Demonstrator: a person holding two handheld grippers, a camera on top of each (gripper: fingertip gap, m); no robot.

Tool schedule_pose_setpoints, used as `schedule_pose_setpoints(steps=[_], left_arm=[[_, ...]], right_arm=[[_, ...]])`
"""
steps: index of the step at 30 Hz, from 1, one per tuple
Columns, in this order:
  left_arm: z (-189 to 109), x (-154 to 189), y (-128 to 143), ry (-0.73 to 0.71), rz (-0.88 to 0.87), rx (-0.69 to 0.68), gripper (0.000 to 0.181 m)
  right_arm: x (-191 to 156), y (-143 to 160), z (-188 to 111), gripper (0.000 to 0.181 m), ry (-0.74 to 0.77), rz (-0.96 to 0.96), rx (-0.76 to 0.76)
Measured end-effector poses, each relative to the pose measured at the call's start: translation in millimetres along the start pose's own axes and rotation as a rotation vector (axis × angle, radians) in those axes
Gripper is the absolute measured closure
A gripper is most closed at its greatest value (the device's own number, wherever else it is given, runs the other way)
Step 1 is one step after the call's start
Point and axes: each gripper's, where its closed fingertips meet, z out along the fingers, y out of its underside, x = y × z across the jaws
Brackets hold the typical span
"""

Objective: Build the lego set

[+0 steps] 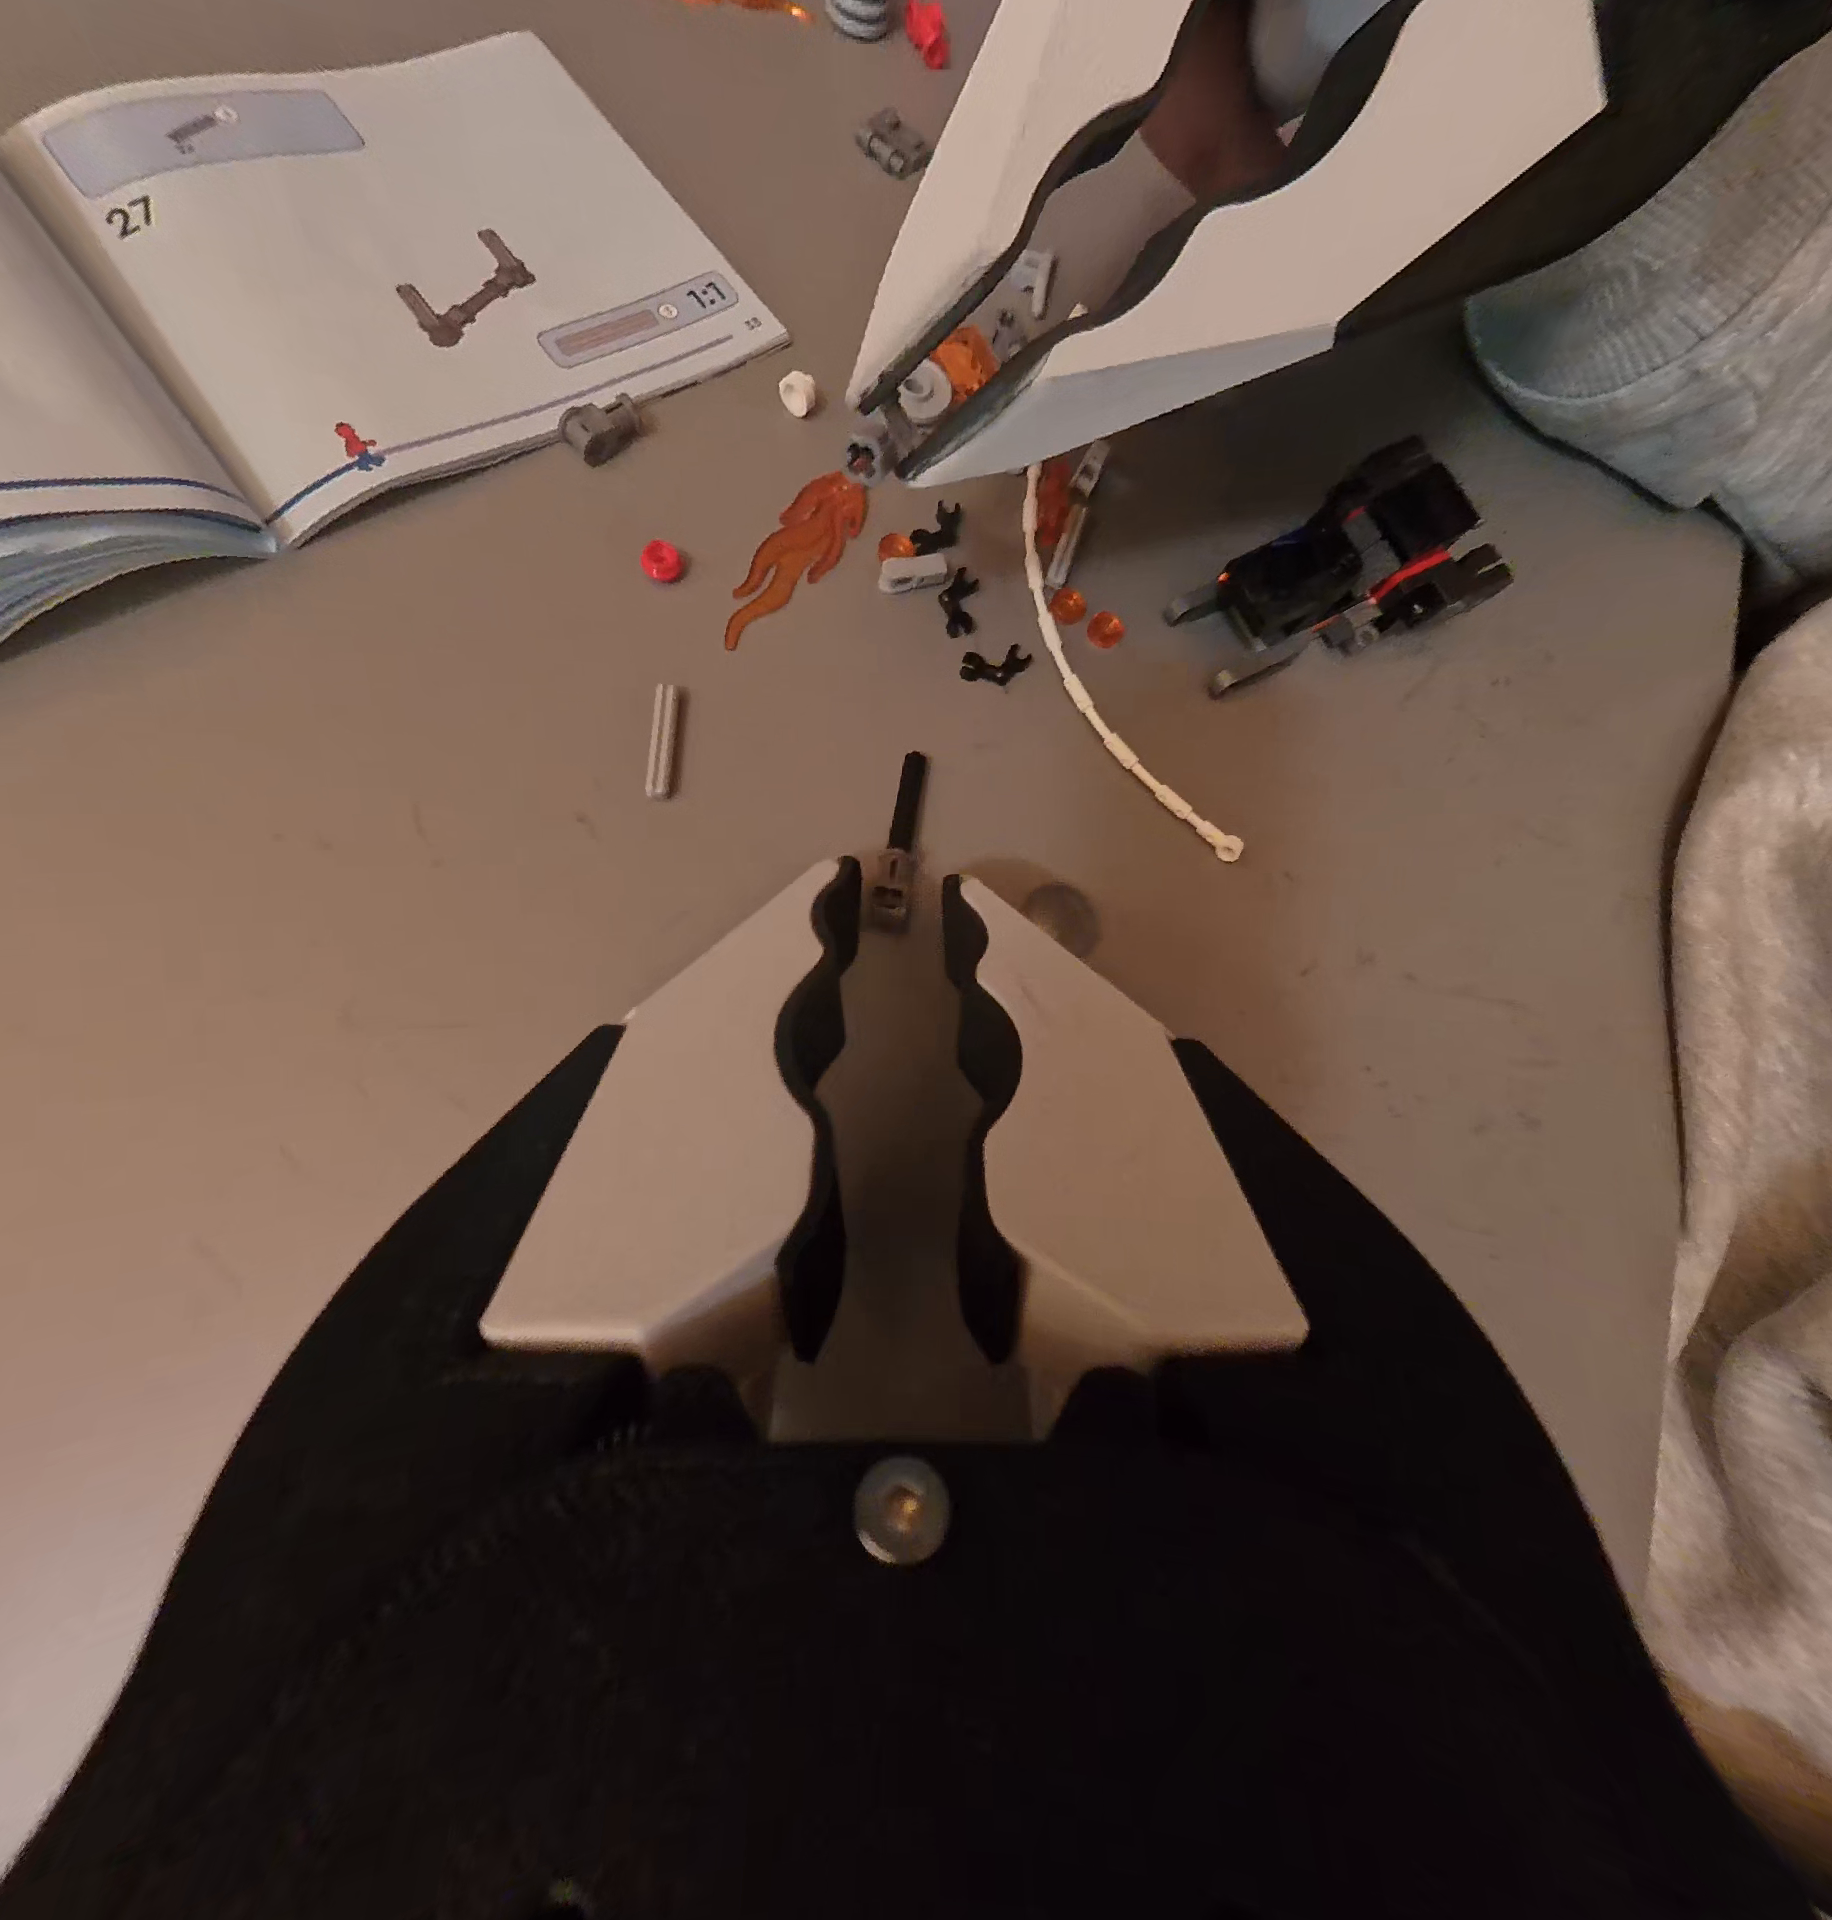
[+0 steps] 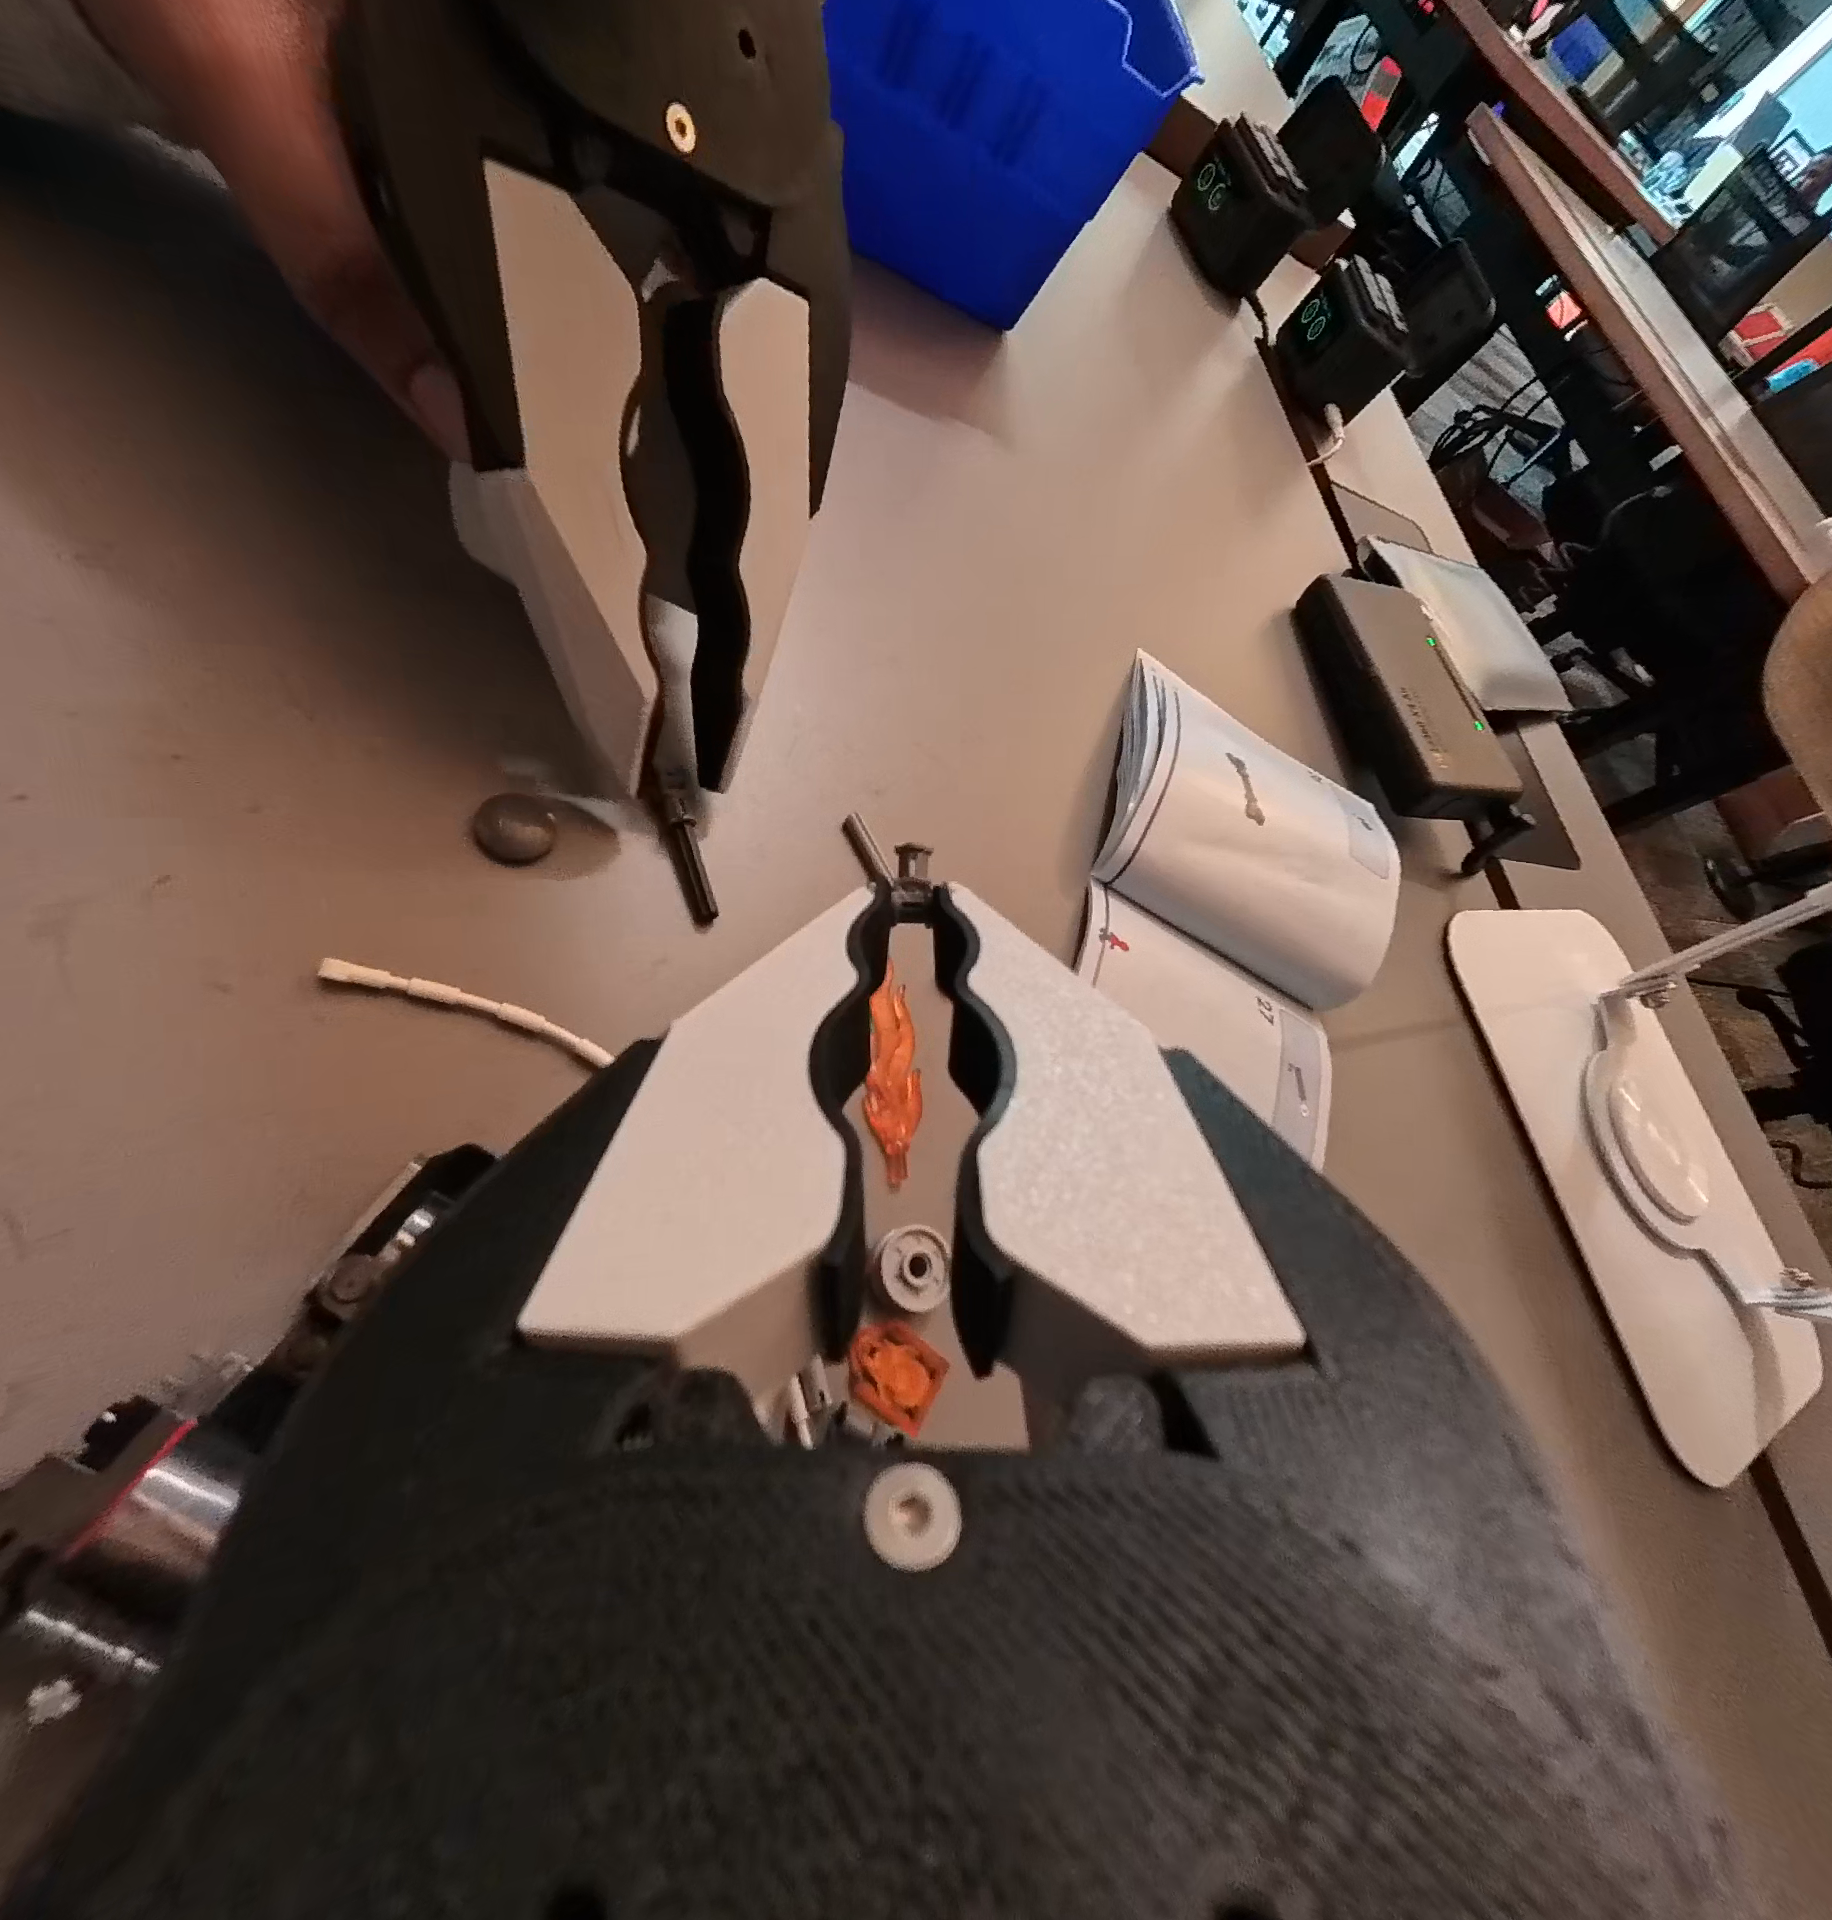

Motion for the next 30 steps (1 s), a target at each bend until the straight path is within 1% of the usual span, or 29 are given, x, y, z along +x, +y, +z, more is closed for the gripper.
schedule_pose_setpoints(steps=[4, 10, 18, 19, 20, 21, 30], left_arm=[[2, 2, 1, 0.017, -0.008, -0.004, 0.166], [6, 0, -1, -0.006, -0.002, -0.013, 0.165], [6, -2, 1, -0.009, -0.019, -0.026, 0.165], [6, -2, 2, -0.005, -0.019, -0.027, 0.165], [6, -1, 2, 0.002, -0.016, -0.032, 0.172], [7, 0, 3, 0.011, -0.011, -0.038, 0.174], [7, 5, 2, 0.046, 0.064, -0.039, 0.177]], right_arm=[[-5, 2, 1, 0.176, -0.038, 0.011, -0.011], [-28, 11, 3, 0.176, -0.221, 0.117, -0.052], [-43, 21, 7, 0.176, -0.373, 0.283, -0.141], [-43, 20, 7, 0.176, -0.388, 0.306, -0.141], [-43, 19, 8, 0.176, -0.398, 0.324, -0.137], [-43, 19, 8, 0.176, -0.403, 0.334, -0.134], [-50, 27, 14, 0.176, -0.464, 0.305, -0.203]])
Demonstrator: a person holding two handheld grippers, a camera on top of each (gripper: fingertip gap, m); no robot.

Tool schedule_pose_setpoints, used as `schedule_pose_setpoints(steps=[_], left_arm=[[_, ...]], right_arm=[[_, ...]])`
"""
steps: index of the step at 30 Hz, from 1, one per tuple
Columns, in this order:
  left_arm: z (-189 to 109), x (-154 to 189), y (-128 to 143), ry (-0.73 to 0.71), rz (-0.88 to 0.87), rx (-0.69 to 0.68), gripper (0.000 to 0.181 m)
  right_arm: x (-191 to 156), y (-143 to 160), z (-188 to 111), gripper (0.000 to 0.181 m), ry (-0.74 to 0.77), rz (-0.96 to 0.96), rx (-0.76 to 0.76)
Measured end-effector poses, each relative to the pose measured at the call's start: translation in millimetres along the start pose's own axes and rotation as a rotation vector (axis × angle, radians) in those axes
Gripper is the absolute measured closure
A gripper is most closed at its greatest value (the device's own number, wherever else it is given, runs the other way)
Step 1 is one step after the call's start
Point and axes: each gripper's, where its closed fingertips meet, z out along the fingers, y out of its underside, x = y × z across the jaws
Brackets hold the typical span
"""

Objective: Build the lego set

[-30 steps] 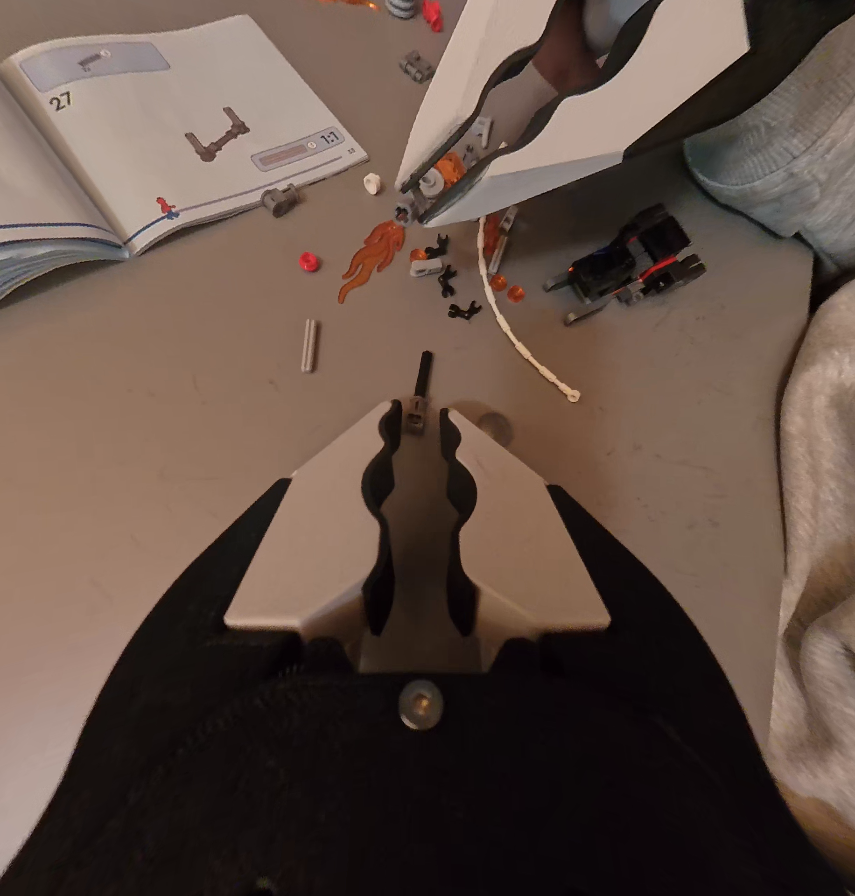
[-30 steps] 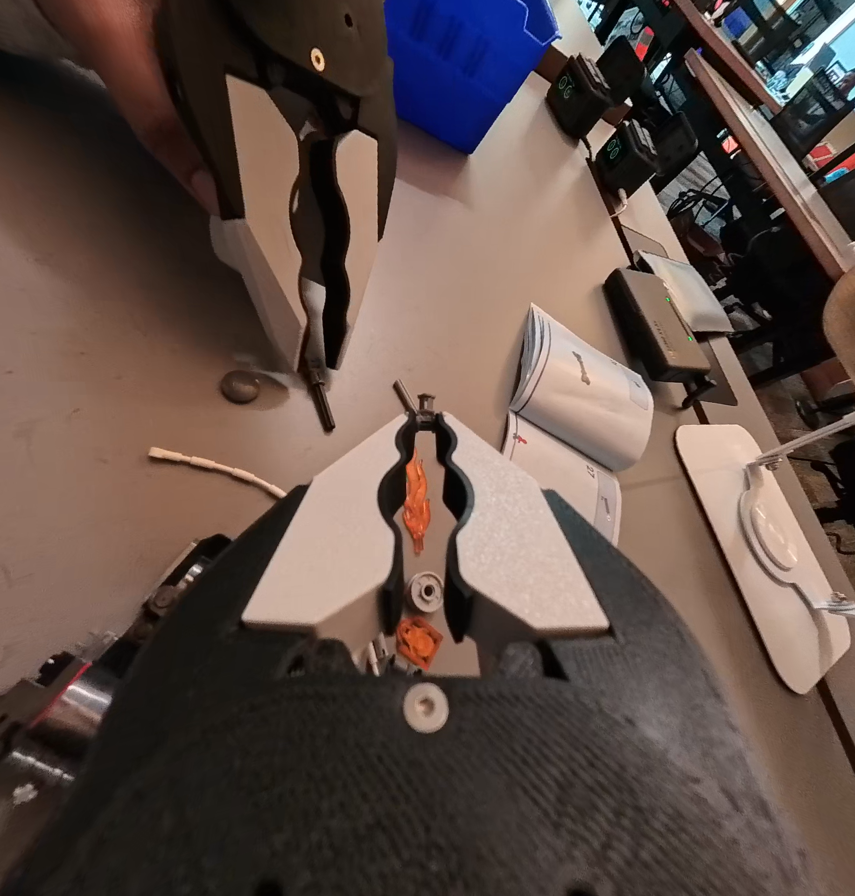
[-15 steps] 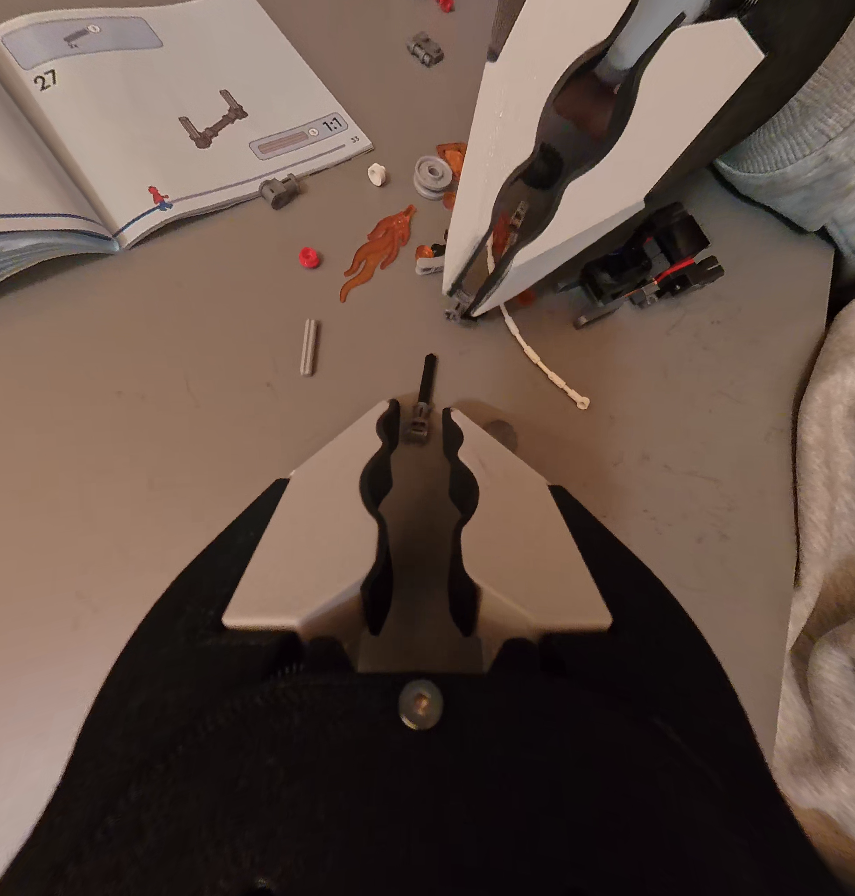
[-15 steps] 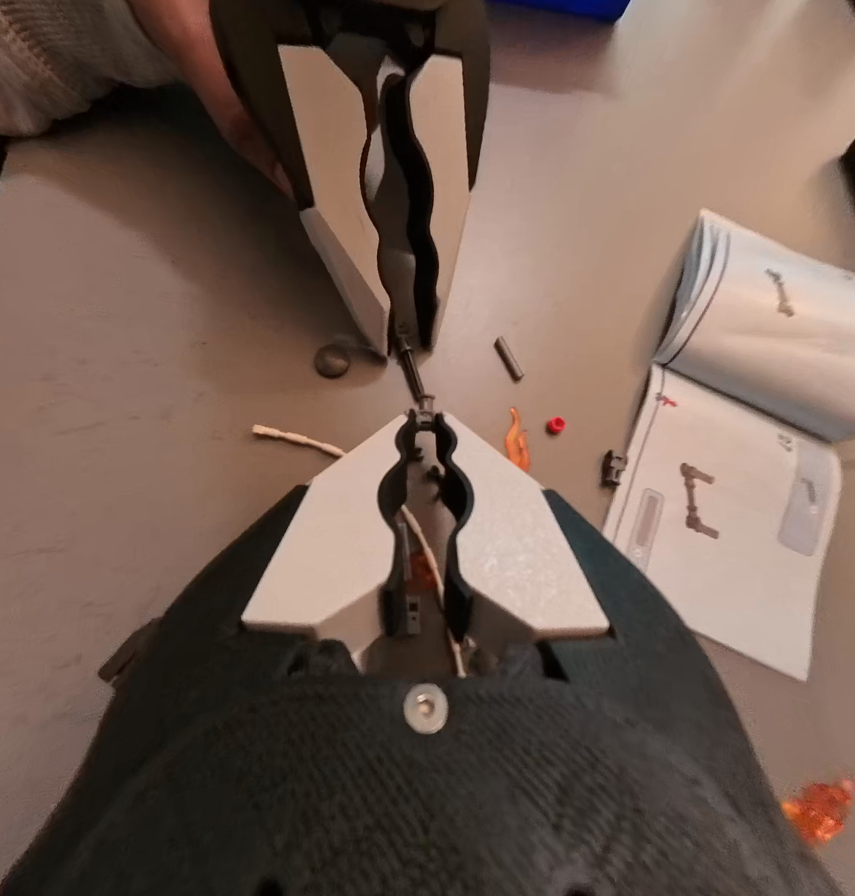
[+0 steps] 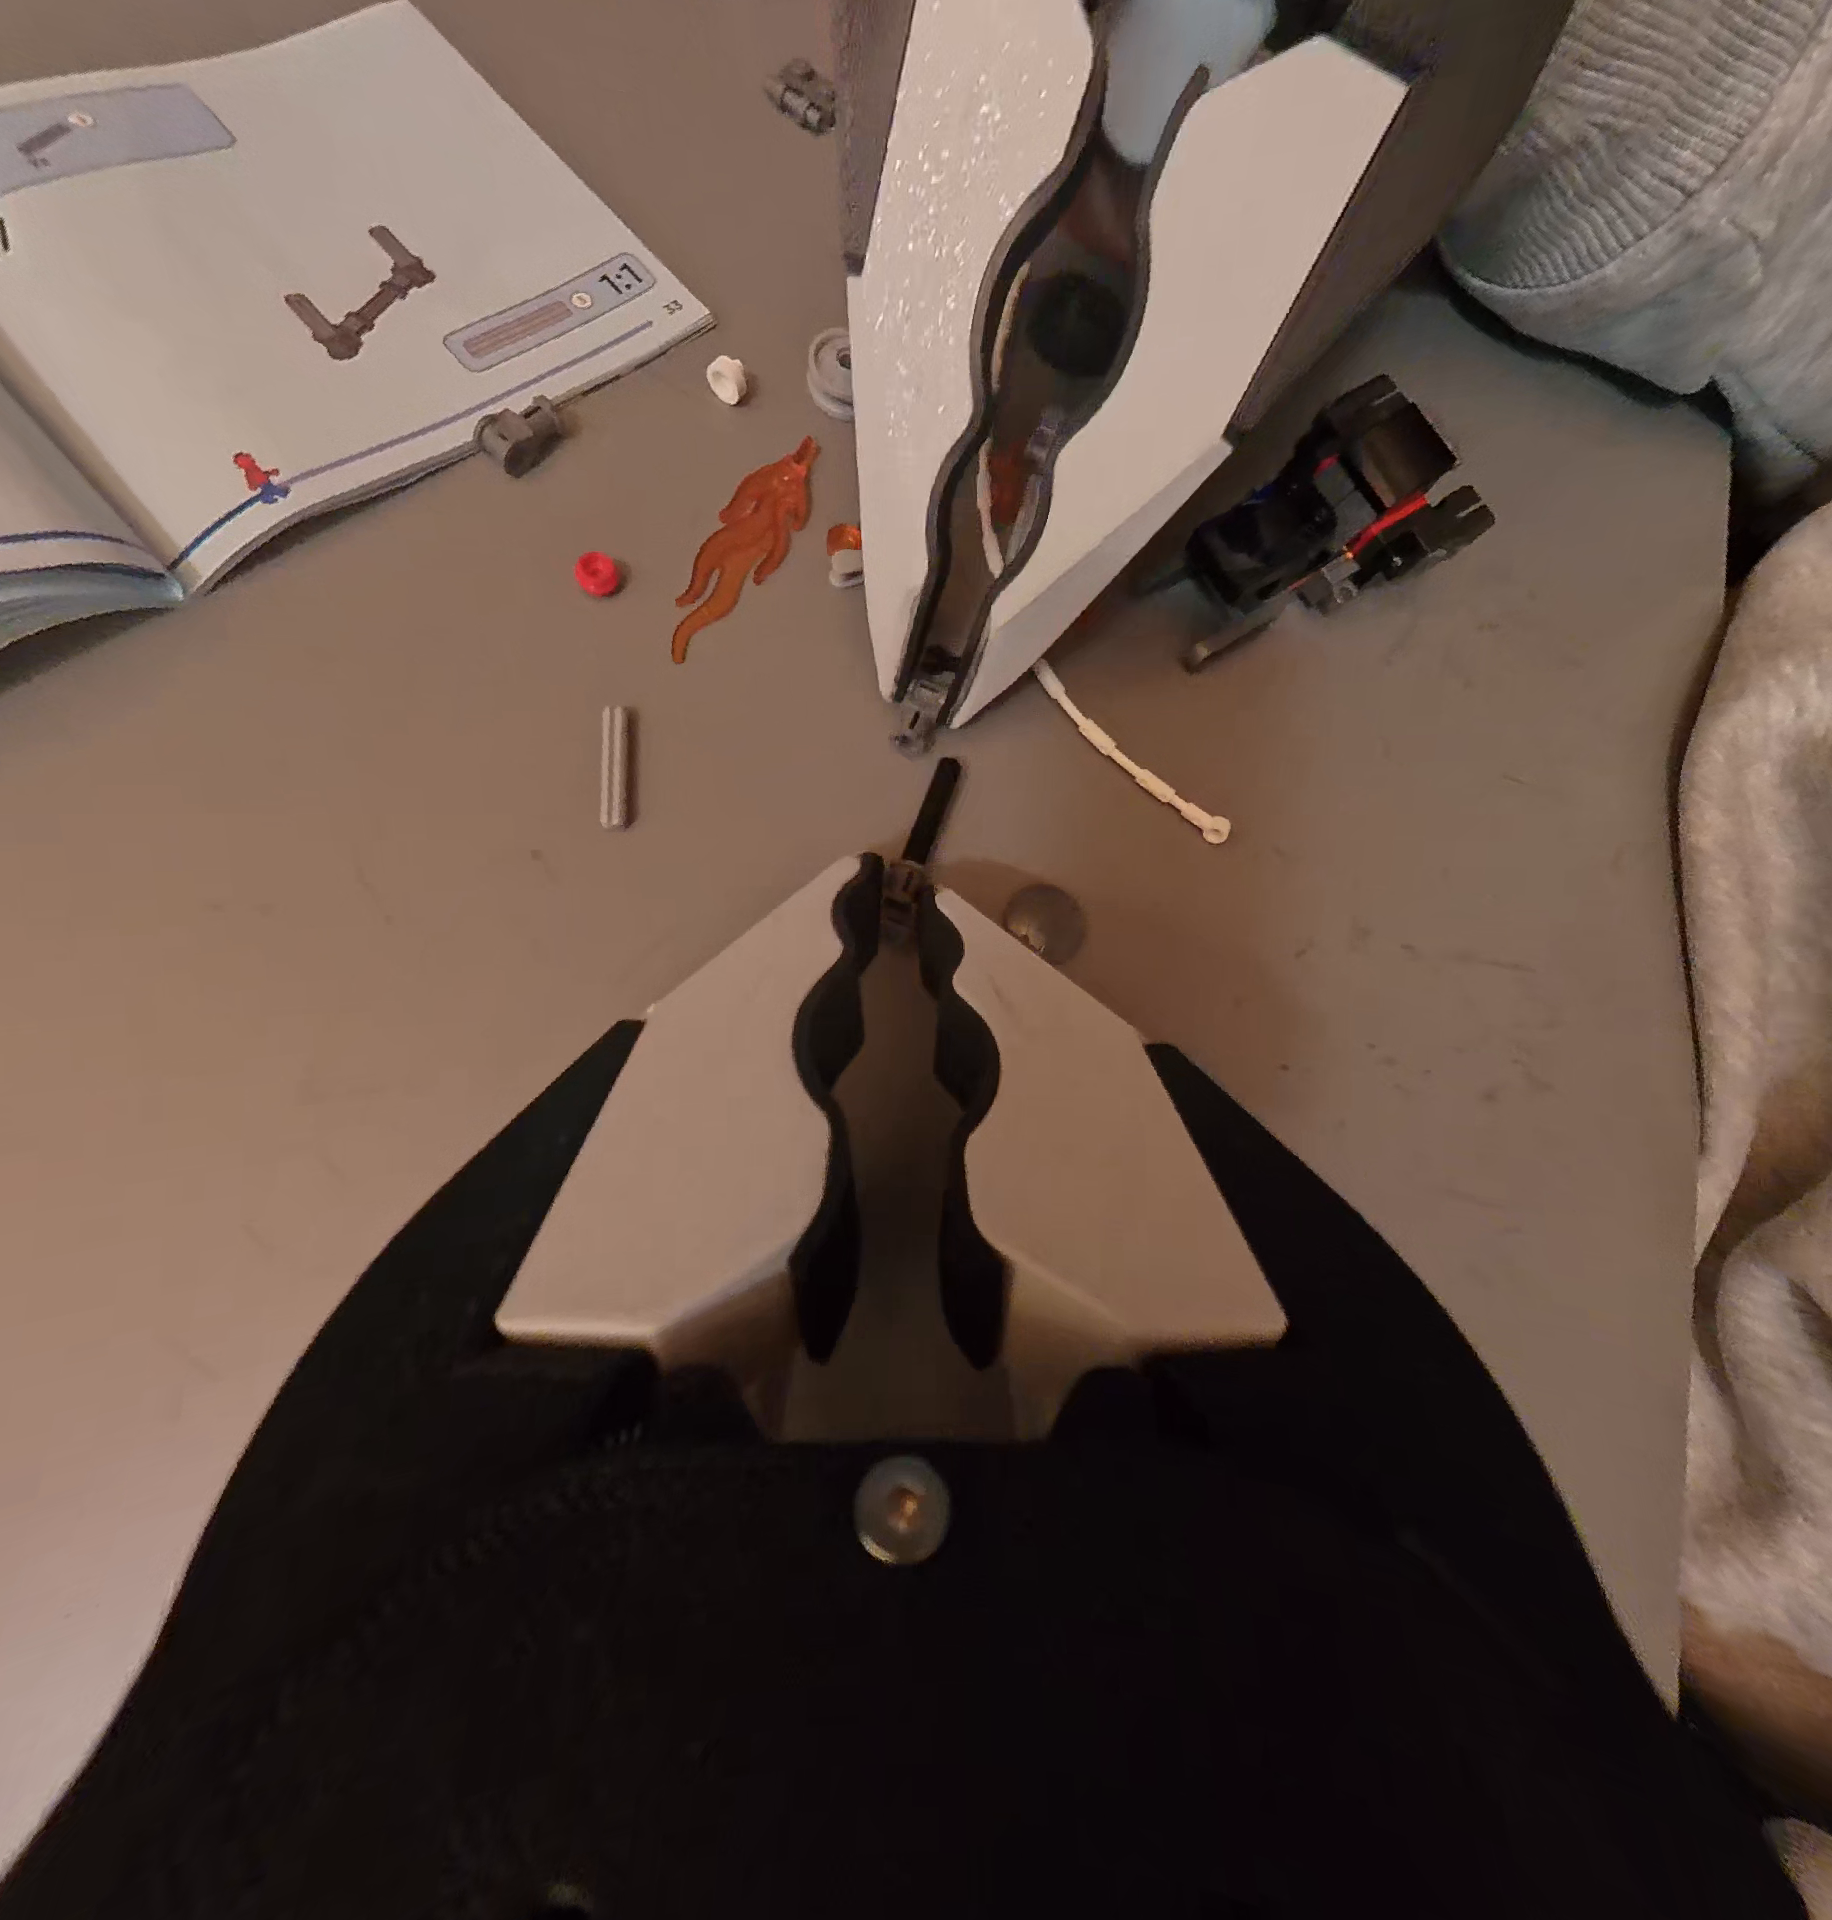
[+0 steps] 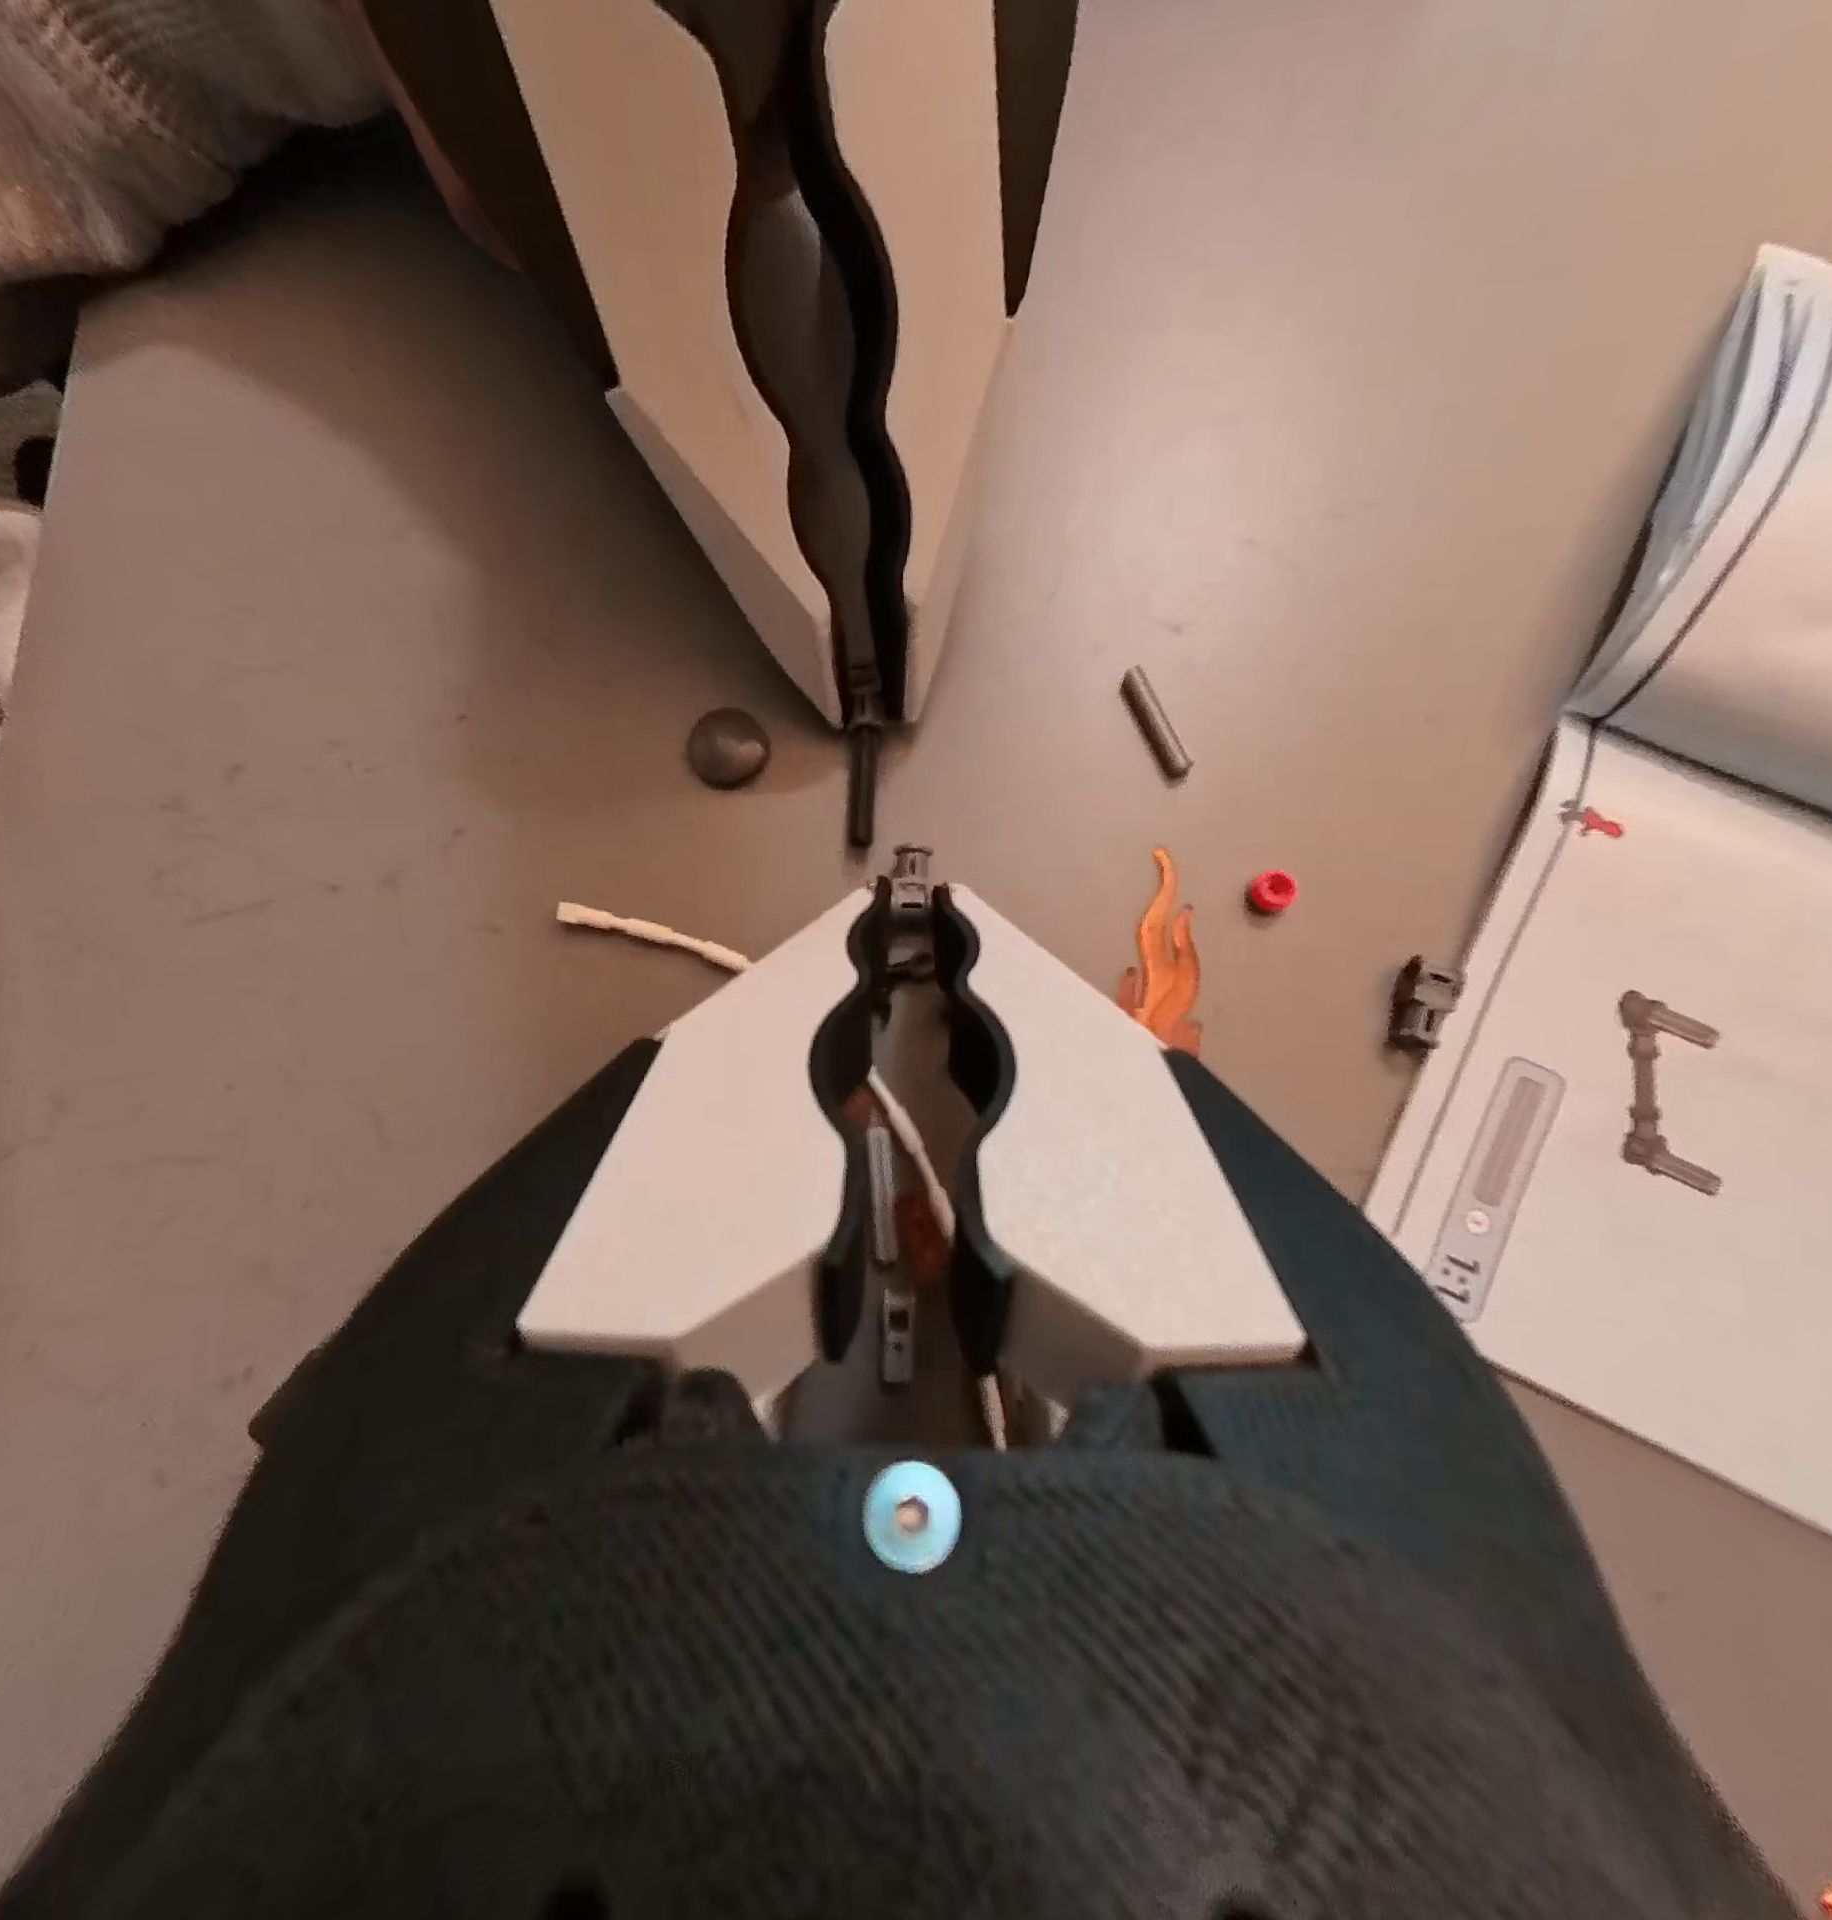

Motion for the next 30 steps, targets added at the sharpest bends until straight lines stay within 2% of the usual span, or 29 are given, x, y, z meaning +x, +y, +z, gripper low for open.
schedule_pose_setpoints(steps=[11, 30], left_arm=[[0.1, -0.1, 1.5, 0.033, -0.044, -0.004, 0.176], [0.1, 0.3, 1.3, 0.022, -0.027, -0.003, 0.176]], right_arm=[[-10.2, 1.5, 0.2, 0.175, -0.068, 0.025, -0.017], [-5.3, 0.5, 0.8, 0.176, -0.032, -0.008, 0.015]])
